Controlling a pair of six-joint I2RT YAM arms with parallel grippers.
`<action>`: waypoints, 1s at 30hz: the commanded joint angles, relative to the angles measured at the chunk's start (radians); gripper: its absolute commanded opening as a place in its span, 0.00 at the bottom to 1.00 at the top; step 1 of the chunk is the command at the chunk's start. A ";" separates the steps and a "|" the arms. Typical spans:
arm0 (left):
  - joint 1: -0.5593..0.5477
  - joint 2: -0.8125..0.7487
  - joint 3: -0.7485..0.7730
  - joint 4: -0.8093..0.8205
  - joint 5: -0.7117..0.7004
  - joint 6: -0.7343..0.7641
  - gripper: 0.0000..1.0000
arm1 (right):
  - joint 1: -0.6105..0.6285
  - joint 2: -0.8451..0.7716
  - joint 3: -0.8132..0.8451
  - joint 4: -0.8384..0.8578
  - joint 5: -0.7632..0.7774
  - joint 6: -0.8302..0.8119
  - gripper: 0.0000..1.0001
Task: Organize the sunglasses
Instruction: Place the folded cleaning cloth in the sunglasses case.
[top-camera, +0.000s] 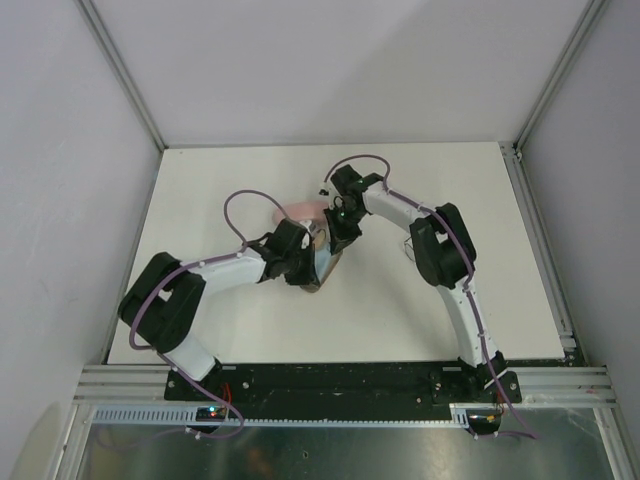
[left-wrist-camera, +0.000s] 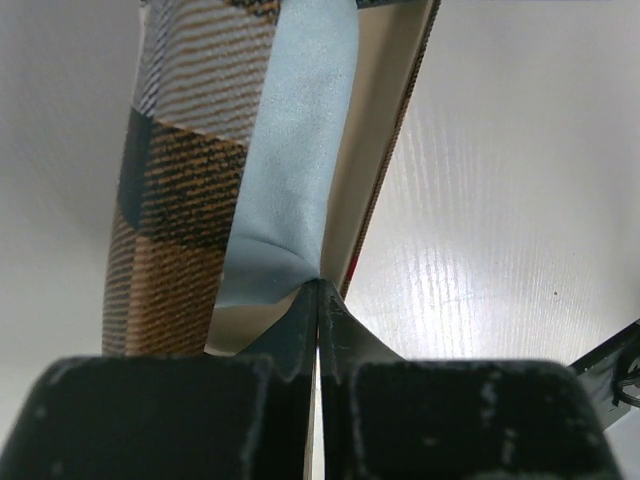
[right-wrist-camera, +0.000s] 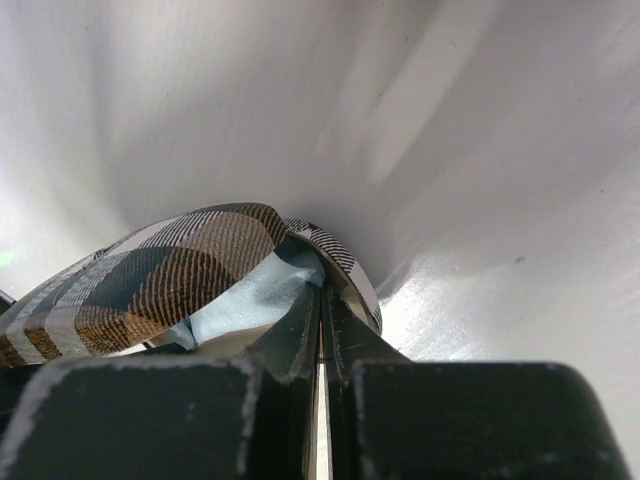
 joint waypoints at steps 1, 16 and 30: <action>-0.024 0.036 0.031 -0.001 -0.002 -0.008 0.00 | -0.004 -0.072 -0.081 0.024 0.042 0.001 0.02; -0.029 0.064 0.001 0.000 -0.044 0.001 0.00 | -0.037 -0.176 -0.174 0.047 0.035 0.005 0.02; -0.042 0.032 0.022 -0.018 -0.031 0.002 0.00 | -0.028 -0.179 -0.261 0.101 0.125 0.013 0.01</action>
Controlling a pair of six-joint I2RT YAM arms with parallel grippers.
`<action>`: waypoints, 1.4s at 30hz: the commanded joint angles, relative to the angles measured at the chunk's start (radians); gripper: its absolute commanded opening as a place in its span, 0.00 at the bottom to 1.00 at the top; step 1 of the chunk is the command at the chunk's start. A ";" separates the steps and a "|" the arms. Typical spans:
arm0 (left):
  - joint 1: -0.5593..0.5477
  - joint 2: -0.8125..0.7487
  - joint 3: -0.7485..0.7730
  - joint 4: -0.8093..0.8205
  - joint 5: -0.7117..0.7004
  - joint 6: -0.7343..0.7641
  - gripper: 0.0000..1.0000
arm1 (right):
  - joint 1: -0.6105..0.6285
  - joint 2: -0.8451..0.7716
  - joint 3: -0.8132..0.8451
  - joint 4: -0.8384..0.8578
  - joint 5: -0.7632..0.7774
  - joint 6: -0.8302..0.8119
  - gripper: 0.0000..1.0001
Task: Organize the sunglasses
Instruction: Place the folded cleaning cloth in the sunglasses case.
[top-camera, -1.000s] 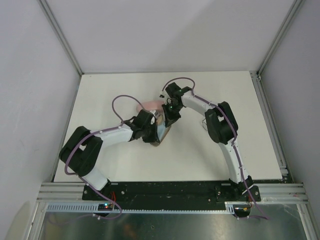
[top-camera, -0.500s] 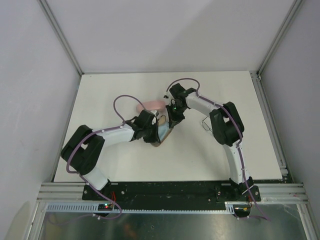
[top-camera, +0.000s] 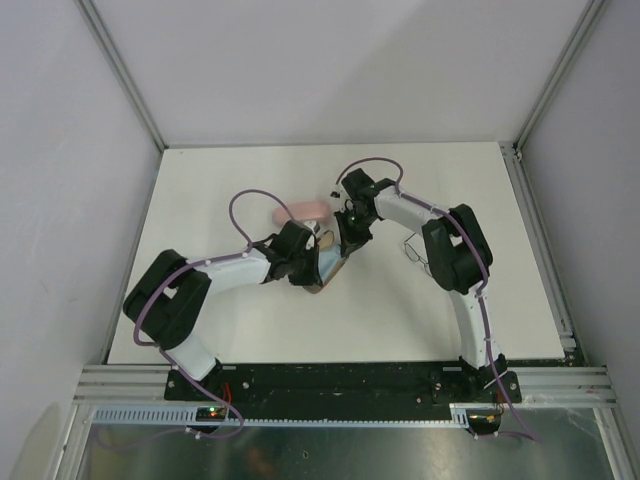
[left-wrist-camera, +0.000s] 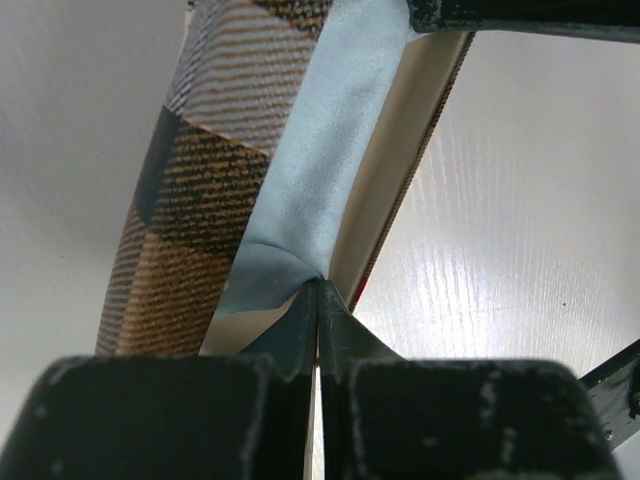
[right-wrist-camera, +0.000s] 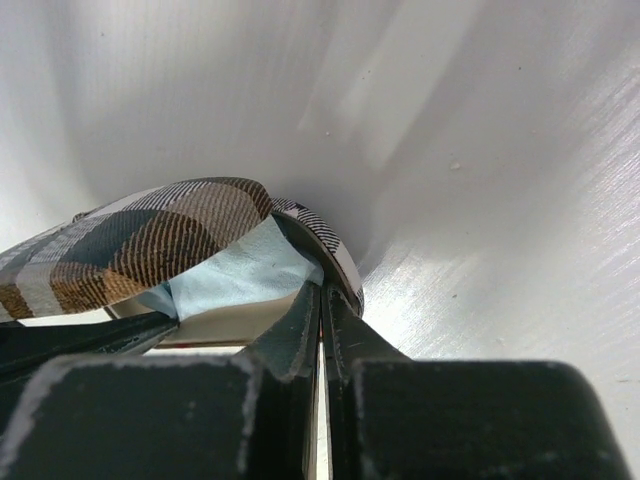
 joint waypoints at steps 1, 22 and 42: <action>-0.009 -0.014 0.010 -0.050 0.007 -0.001 0.00 | 0.003 -0.037 -0.054 0.013 0.085 0.001 0.01; 0.013 -0.072 -0.034 -0.131 0.001 0.000 0.00 | 0.037 -0.115 -0.169 0.148 0.197 0.038 0.01; 0.008 -0.187 0.006 -0.160 0.016 0.013 0.48 | 0.051 -0.122 -0.169 0.157 0.207 0.040 0.02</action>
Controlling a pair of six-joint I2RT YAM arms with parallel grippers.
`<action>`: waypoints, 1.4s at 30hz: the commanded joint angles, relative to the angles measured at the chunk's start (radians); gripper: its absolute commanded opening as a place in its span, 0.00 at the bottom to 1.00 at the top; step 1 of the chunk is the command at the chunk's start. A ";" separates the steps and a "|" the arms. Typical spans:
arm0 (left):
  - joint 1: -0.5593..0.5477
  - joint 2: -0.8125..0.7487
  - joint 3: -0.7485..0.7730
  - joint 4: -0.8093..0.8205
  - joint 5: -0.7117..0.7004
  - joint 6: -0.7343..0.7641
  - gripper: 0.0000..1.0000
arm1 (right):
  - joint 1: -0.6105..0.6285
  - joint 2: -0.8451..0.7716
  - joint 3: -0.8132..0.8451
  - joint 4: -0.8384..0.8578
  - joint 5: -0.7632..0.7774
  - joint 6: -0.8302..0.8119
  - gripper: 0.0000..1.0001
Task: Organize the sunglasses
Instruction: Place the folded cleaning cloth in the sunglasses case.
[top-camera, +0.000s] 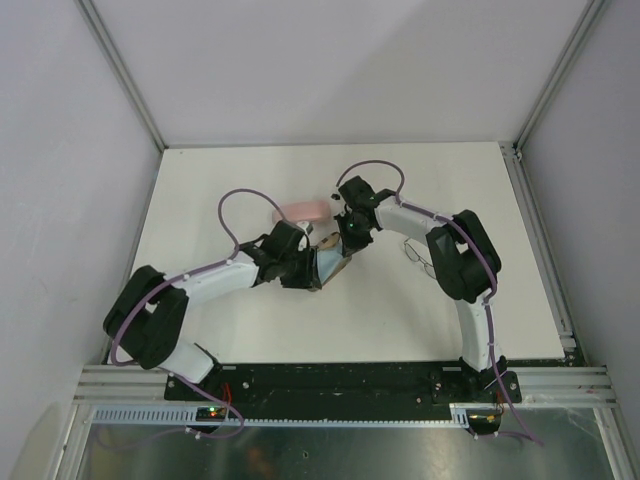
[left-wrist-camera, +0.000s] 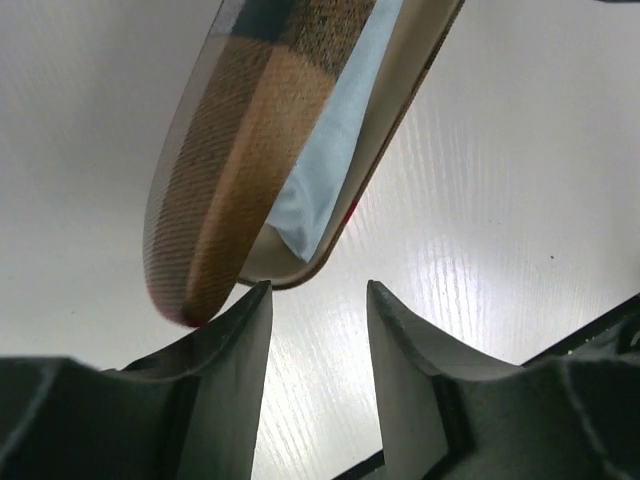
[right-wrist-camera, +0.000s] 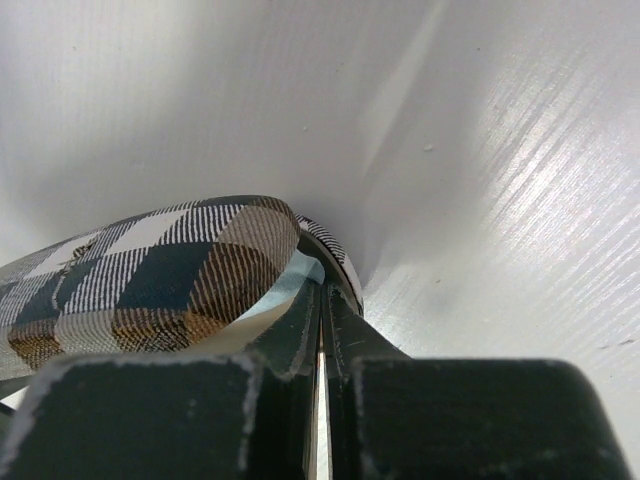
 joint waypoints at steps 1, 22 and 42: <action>-0.001 -0.067 0.034 -0.037 0.029 0.009 0.49 | 0.002 -0.019 -0.008 -0.008 0.054 -0.013 0.02; 0.325 -0.086 0.232 -0.099 0.361 0.137 0.68 | 0.009 -0.031 -0.024 0.017 0.065 -0.040 0.01; 0.424 0.127 0.110 0.190 0.600 0.008 0.81 | 0.023 -0.075 -0.032 0.055 0.071 -0.038 0.21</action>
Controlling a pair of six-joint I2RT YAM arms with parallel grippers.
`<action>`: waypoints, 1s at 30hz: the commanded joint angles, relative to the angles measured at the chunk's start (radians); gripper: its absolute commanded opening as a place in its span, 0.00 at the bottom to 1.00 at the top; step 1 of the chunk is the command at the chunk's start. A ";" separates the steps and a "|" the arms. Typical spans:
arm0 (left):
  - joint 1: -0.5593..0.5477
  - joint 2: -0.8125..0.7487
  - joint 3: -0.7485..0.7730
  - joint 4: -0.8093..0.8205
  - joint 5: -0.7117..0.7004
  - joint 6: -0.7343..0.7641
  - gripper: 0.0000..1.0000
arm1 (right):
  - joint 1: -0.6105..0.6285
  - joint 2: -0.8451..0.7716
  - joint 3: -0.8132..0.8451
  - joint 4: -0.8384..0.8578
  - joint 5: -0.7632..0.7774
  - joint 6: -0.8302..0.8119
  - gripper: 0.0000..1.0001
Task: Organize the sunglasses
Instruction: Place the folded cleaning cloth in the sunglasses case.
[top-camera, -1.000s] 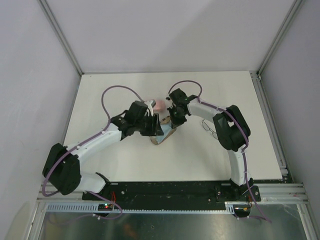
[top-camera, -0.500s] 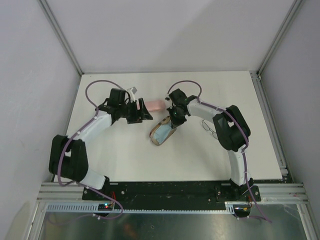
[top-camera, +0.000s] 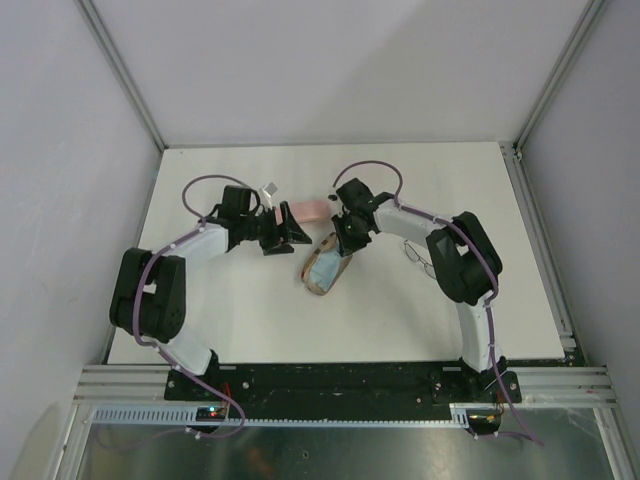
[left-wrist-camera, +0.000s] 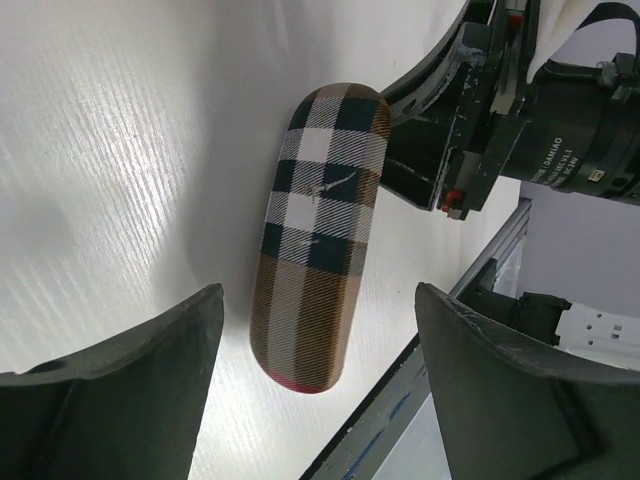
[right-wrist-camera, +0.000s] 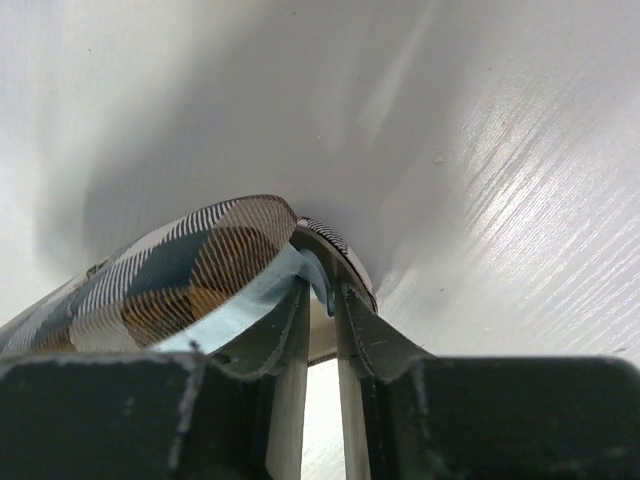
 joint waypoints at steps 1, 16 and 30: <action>-0.002 0.020 -0.021 0.075 0.041 -0.026 0.81 | 0.006 -0.065 0.006 0.000 0.033 -0.010 0.22; -0.051 0.089 -0.055 0.172 0.040 -0.064 0.77 | -0.001 -0.132 0.120 -0.110 0.071 -0.012 0.42; -0.032 0.018 -0.051 0.171 0.026 -0.059 0.78 | -0.152 -0.330 -0.027 -0.158 0.215 0.004 0.56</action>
